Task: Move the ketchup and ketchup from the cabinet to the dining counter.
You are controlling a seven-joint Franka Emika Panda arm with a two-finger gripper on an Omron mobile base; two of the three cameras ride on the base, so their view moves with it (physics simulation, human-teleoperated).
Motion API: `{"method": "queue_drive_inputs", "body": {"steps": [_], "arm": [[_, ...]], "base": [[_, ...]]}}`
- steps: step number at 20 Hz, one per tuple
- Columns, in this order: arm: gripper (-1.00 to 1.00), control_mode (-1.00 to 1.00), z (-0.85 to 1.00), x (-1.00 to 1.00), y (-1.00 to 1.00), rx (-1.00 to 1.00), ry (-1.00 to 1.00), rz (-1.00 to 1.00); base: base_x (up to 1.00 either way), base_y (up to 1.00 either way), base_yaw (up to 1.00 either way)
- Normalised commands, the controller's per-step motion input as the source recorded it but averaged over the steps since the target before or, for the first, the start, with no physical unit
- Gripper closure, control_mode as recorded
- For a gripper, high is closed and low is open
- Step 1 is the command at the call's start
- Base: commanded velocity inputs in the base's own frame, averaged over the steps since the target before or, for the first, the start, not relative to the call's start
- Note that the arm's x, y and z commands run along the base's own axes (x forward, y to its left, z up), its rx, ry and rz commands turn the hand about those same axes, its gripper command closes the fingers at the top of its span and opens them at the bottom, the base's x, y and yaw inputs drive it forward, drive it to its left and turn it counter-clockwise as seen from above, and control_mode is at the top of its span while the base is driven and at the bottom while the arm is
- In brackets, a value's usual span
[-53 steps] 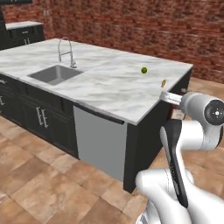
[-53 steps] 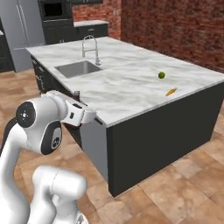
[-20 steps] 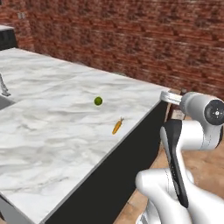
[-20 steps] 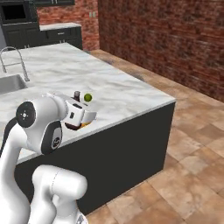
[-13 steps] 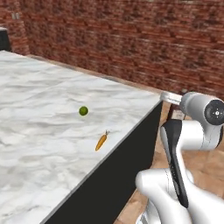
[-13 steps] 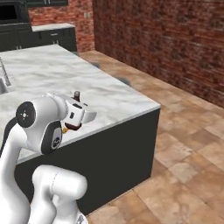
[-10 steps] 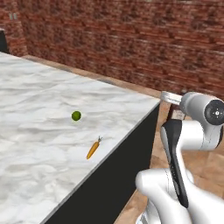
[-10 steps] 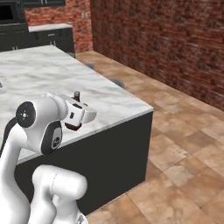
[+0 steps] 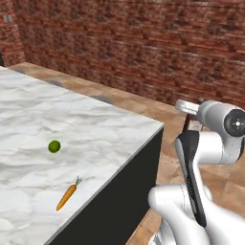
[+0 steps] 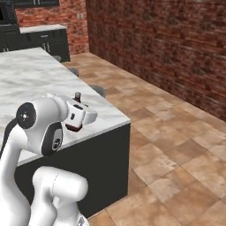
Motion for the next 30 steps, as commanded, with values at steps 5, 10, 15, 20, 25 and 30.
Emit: {"method": "queue_drive_inputs", "body": {"steps": [5, 10, 15, 20, 25, 30], "arm": [[1.0, 1.0, 0.0, 0.0, 0.0, 0.0, 0.0, 0.0], [1.0, 1.0, 0.0, 0.0, 0.0, 0.0, 0.0, 0.0], [1.0, 1.0, 0.0, 0.0, 0.0, 0.0, 0.0, 0.0], [1.0, 1.0, 0.0, 0.0, 0.0, 0.0, 0.0, 0.0], [1.0, 1.0, 0.0, 0.0, 0.0, 0.0, 0.0, 0.0], [1.0, 1.0, 0.0, 0.0, 0.0, 0.0, 0.0, 0.0]], "base": [[0.67, -0.44, 0.05], [0.67, -0.44, 0.05], [0.68, -0.42, 0.06], [0.73, -0.39, 0.07], [0.77, -0.33, 0.13], [0.77, -0.25, 0.24]]}}
